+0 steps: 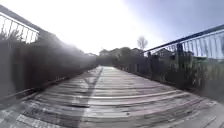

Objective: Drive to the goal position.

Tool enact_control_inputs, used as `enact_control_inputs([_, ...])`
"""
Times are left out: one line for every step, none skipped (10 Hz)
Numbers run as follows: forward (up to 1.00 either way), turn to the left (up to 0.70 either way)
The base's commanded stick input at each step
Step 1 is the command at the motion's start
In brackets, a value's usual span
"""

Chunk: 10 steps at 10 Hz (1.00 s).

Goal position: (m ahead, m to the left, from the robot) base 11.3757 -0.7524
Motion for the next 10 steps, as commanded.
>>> enact_control_inputs([1.00,0.00])
enact_control_inputs([1.00,0.00])
enact_control_inputs([1.00,0.00])
enact_control_inputs([1.00,0.00])
enact_control_inputs([1.00,0.00])
enact_control_inputs([1.00,0.00])
enact_control_inputs([1.00,0.00])
enact_control_inputs([1.00,0.00])
enact_control_inputs([1.00,0.00])
enact_control_inputs([1.00,0.00])
